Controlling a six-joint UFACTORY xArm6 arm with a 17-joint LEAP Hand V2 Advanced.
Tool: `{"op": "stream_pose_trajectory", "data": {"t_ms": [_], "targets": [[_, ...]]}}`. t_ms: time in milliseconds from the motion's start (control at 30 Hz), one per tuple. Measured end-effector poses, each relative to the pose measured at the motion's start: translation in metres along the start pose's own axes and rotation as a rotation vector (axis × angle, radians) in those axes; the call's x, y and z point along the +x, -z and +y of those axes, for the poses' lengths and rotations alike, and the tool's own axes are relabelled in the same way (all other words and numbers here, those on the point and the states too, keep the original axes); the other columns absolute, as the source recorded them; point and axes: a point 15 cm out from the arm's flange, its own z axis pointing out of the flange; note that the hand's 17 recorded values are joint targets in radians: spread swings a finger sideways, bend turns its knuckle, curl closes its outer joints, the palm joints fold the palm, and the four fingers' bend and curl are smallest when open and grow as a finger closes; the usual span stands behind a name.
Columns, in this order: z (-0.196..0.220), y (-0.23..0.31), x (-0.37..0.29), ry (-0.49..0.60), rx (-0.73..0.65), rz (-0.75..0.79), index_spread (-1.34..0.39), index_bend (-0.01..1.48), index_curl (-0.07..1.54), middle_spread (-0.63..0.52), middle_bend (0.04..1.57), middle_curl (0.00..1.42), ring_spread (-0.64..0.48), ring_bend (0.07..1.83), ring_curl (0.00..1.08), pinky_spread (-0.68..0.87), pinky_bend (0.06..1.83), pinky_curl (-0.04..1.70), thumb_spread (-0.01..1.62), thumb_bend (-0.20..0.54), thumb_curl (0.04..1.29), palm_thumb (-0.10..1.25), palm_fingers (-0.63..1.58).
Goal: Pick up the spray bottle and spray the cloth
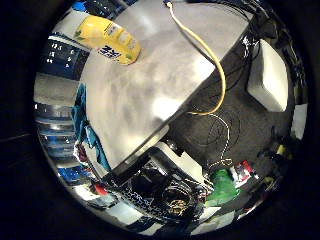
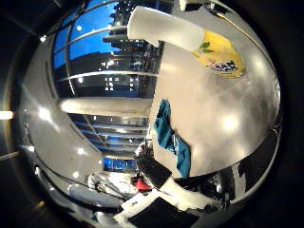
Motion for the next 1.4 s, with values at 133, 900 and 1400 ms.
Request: {"op": "stream_pose_trajectory", "data": {"t_ms": [133,900,1400], "targets": [[-0.002,-0.009,0.005,-0.009,-0.011,-0.006,-0.25,0.16,0.27,0.09,0.2,0.34,0.17,0.26,0.27,0.36,0.31,0.32,1.0,-0.027,0.28,0.4,0.1],[-0.056,-0.008,0.026,-0.001,0.027,-0.003,-0.23,0.16,0.28,0.09,0.2,0.34,0.16,0.24,0.26,0.37,0.3,0.32,1.0,-0.027,0.28,0.4,0.12],[-0.096,-0.002,0.047,0.022,0.033,0.023,-0.24,0.16,0.28,0.09,0.19,0.33,0.16,0.25,0.27,0.36,0.31,0.32,1.0,-0.027,0.28,0.4,0.11]]}}
